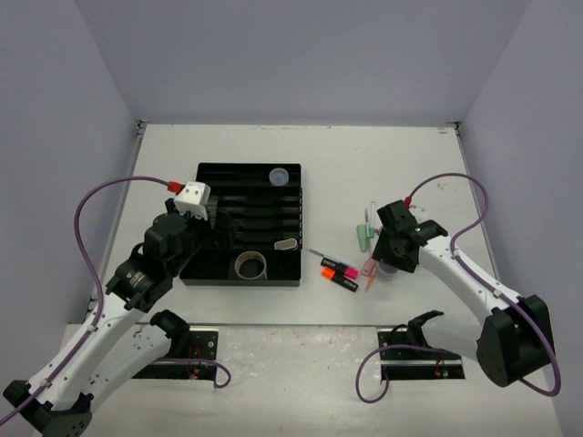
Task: Sort the stationery into containers
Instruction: Pick up the stationery from the center of the board, then place the stationery in the storage box.
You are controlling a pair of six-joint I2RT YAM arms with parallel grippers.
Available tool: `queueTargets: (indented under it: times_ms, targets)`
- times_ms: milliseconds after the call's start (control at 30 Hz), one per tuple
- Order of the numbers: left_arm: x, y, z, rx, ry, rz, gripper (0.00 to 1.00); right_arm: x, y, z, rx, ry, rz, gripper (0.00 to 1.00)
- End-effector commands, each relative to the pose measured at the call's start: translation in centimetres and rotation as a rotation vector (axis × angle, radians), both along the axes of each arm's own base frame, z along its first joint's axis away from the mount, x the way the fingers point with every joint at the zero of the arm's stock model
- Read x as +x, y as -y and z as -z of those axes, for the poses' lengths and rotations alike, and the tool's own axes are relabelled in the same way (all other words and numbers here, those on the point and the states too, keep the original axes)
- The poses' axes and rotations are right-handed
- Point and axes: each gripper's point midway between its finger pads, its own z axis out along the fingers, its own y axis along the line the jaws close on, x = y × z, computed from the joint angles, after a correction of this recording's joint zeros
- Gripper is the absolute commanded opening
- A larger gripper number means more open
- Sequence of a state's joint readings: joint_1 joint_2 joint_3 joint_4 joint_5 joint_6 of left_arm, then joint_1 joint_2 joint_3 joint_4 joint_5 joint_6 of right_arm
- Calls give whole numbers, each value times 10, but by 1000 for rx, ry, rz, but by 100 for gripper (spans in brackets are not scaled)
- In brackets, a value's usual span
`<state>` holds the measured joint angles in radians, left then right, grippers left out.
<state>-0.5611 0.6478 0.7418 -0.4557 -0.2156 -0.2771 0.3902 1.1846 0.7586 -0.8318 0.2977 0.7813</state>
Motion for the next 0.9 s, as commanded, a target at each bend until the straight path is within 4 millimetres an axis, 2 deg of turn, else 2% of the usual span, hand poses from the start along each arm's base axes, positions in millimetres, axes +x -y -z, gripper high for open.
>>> queueTargets:
  times_ms: [0,67,133,200,300,333,367,433,500,533,567,600,633,667,733,800,867]
  targets:
    - [6,-6,-12,-11,49,-35,100,7,-8,-44,57,133,-43,27]
    - [5,-12,-16,-11,63,-62,100,14,-15,-68,73,190,-75,27]
    - [5,-16,-19,-14,77,-81,100,29,-32,-93,108,268,-147,26]
    - [5,-19,-22,-16,88,-96,100,56,-65,-124,192,380,-267,25]
    - [6,-28,-24,-10,97,-141,100,81,-133,-165,356,463,-470,22]
    - [6,-31,-25,-10,98,-156,100,93,-155,-166,366,452,-517,22]
    - [6,-34,-25,-10,100,-171,100,108,-178,-156,355,415,-559,22]
    - [6,-41,-27,-10,110,-205,100,125,-207,-155,340,385,-630,21]
    - [5,-46,-28,-11,119,-227,100,152,-260,-187,396,442,-709,19]
    - [5,-47,-28,-11,121,-233,100,169,-277,-172,387,420,-714,19]
    - [5,-48,-28,-9,121,-237,100,184,-292,-169,386,426,-716,19]
    - [6,-48,-27,-4,117,-238,100,195,-303,-189,399,475,-712,19]
    - [6,-47,-27,-5,115,-239,100,210,-315,-159,386,426,-707,19]
    - [7,-47,-25,-2,110,-236,100,222,-325,-159,389,442,-703,19]
    - [7,-46,-24,0,106,-232,100,238,-340,-182,416,521,-712,19]
    - [7,-45,-24,-1,105,-225,100,258,-358,-176,424,568,-752,19]
    - [7,-44,-24,-2,106,-222,100,268,-366,-167,406,584,-786,19]
